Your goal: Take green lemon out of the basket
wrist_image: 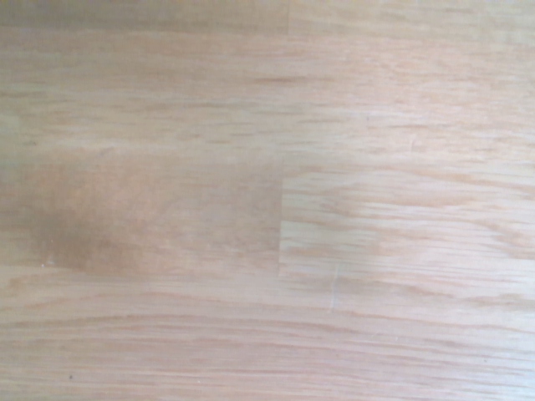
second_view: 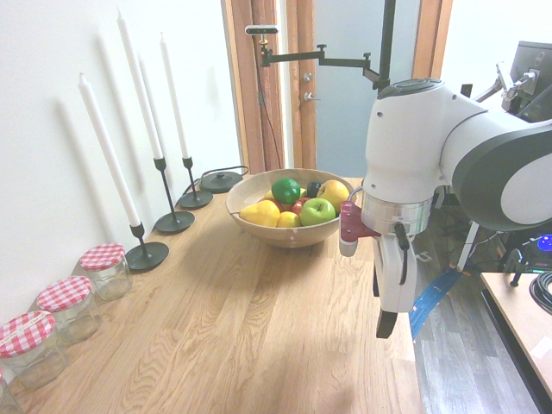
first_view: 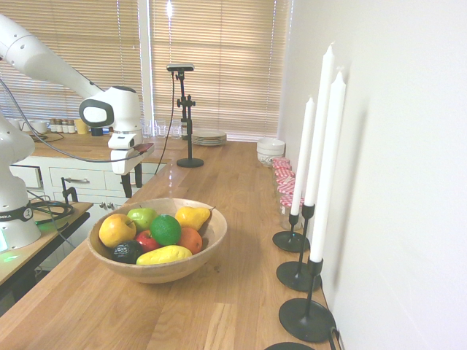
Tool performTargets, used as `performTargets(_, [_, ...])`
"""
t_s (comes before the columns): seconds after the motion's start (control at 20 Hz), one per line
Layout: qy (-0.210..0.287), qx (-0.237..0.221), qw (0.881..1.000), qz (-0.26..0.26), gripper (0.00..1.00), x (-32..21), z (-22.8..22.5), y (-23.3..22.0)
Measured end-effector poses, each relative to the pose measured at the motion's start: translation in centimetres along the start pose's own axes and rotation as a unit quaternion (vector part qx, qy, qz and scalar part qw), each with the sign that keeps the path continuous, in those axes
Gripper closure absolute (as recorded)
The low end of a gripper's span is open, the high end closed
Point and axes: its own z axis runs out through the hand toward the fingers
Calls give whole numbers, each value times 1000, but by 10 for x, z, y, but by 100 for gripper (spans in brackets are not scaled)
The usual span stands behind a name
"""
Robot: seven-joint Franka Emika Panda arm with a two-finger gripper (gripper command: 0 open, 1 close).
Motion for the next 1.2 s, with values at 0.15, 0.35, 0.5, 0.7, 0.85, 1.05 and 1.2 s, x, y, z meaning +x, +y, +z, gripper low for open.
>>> performTargets(0.15, [-1,1,1000,3,0,2,0,1])
performTargets(0.35, [12,18,1000,19,0,21,-19,1])
performTargets(0.5, [23,32,998,38,0,44,-48,3])
performTargets(0.7, [36,52,995,74,0,81,-91,16])
performTargets(0.85, [43,68,991,111,0,111,-118,36])
performTargets(1.05, [54,77,982,162,0,160,-136,65])
performTargets(1.2, [57,82,974,202,0,201,-137,83])
